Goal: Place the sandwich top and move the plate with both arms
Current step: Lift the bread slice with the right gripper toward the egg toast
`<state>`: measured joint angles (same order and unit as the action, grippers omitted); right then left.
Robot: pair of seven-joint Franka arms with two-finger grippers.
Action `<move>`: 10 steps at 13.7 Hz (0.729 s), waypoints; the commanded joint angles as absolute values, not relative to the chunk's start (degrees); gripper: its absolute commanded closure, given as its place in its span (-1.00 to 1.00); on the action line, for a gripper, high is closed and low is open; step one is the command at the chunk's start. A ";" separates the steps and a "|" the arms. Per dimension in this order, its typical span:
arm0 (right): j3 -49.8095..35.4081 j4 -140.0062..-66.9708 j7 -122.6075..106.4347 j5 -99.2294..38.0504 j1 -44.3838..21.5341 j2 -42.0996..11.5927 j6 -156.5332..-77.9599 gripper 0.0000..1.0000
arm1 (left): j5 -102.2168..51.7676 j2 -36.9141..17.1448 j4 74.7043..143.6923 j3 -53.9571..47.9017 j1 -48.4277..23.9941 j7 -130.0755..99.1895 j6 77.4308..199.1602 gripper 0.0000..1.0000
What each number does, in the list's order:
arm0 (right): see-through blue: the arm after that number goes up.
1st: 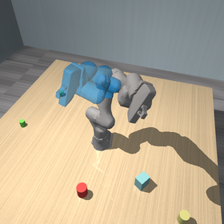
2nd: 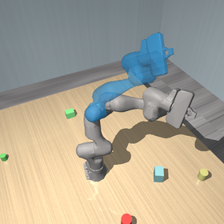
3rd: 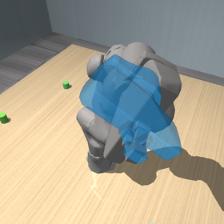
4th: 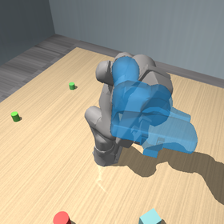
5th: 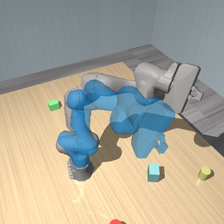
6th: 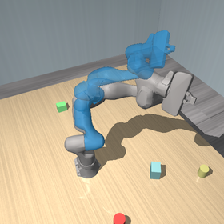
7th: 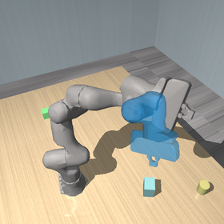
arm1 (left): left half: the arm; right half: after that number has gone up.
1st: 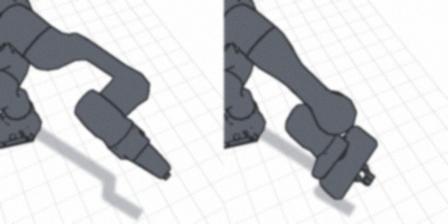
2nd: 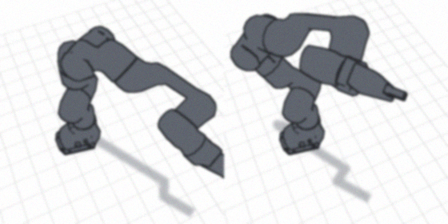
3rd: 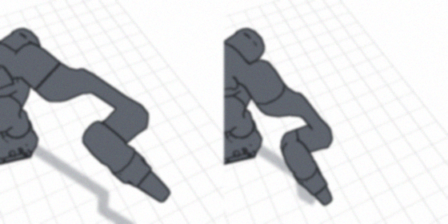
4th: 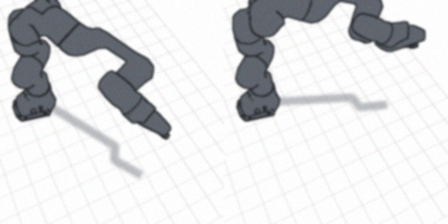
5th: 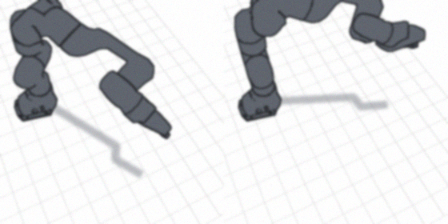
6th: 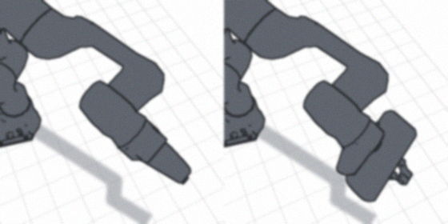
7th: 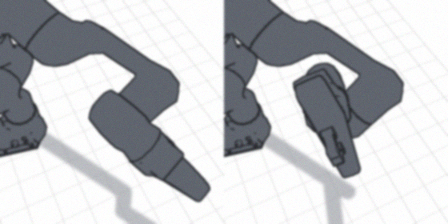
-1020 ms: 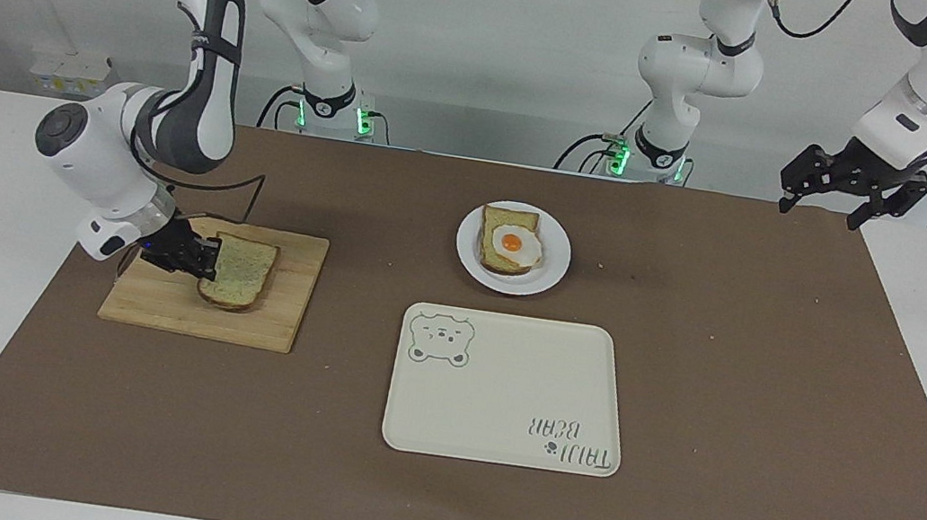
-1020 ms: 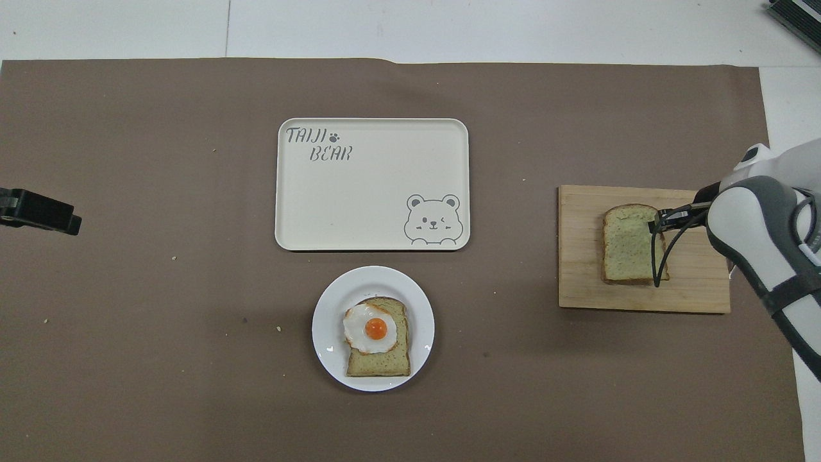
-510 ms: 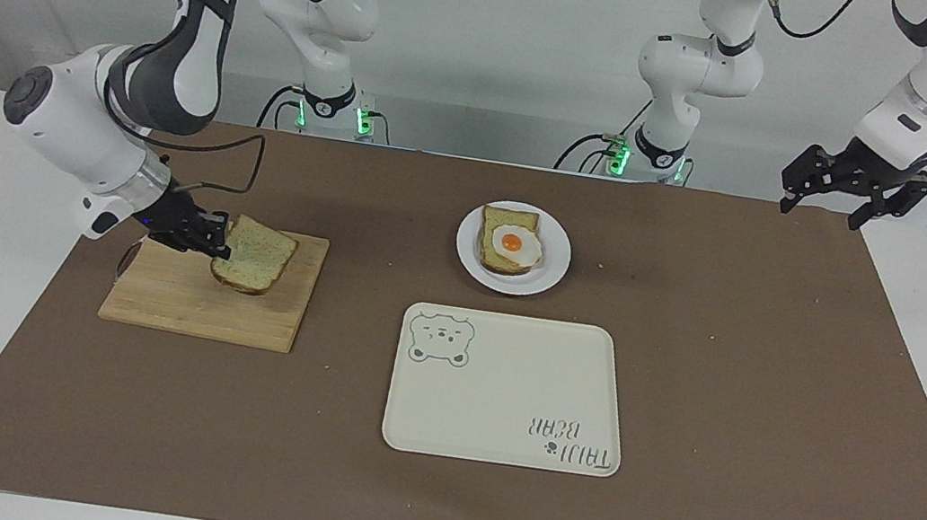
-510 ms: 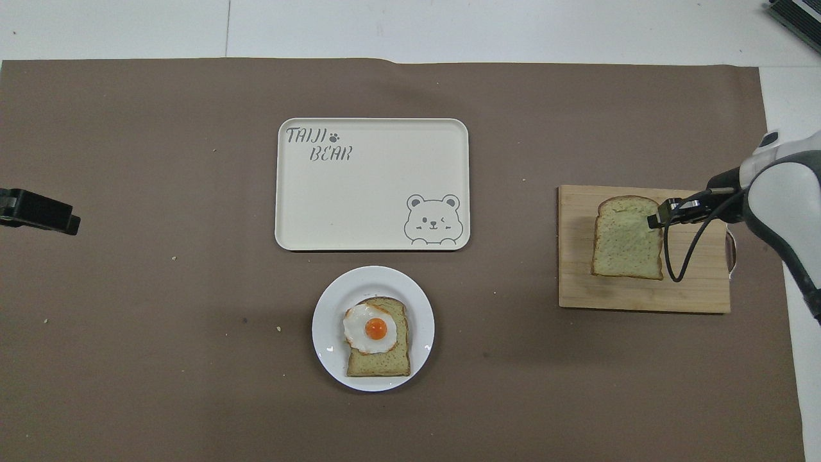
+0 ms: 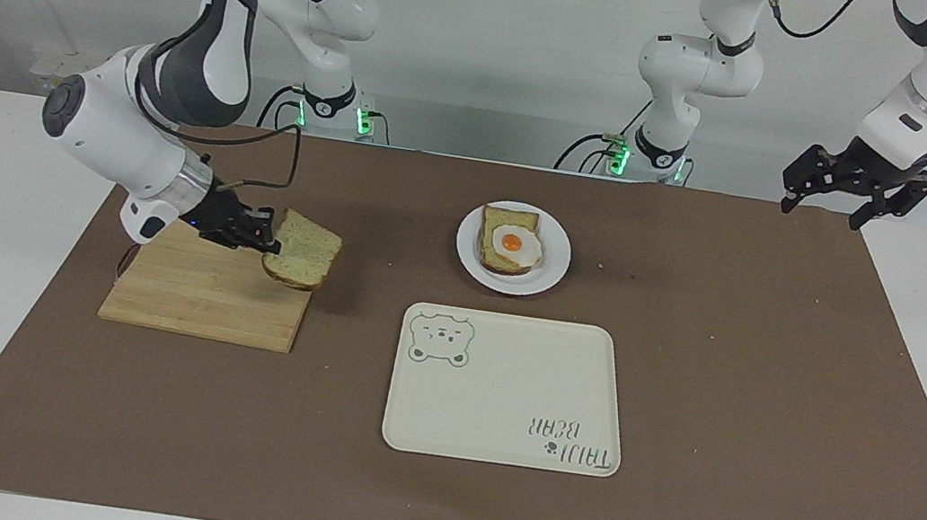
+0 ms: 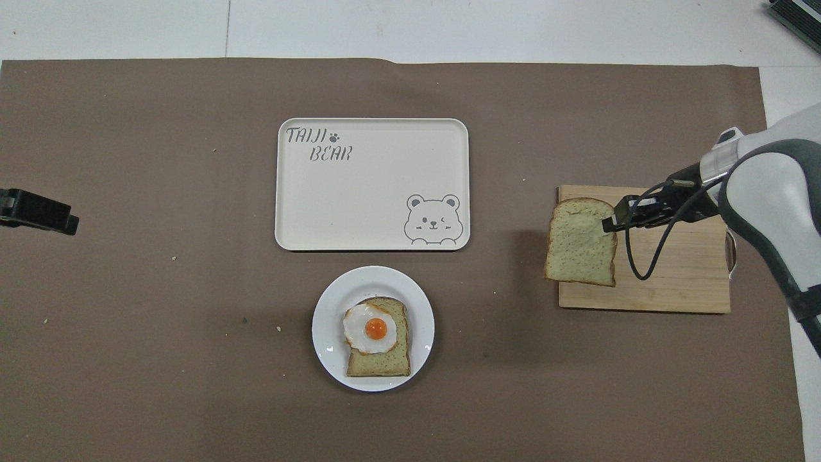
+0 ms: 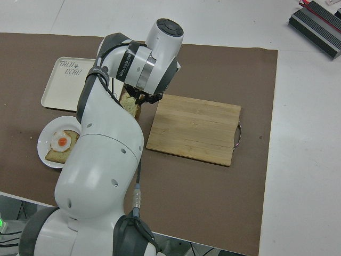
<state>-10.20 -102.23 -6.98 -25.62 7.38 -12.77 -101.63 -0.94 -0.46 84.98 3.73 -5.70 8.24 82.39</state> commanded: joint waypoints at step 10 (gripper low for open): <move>-12.57 -105.99 18.27 -31.80 -13.34 -9.67 -115.74 1.00 | -1.23 0.00 84.73 3.96 -5.80 8.00 82.09 -1.00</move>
<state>-12.66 -103.12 16.53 -28.81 -11.36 -12.19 -113.29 -0.94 -0.46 84.98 3.73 -5.70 8.24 82.39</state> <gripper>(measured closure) 0.872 0.000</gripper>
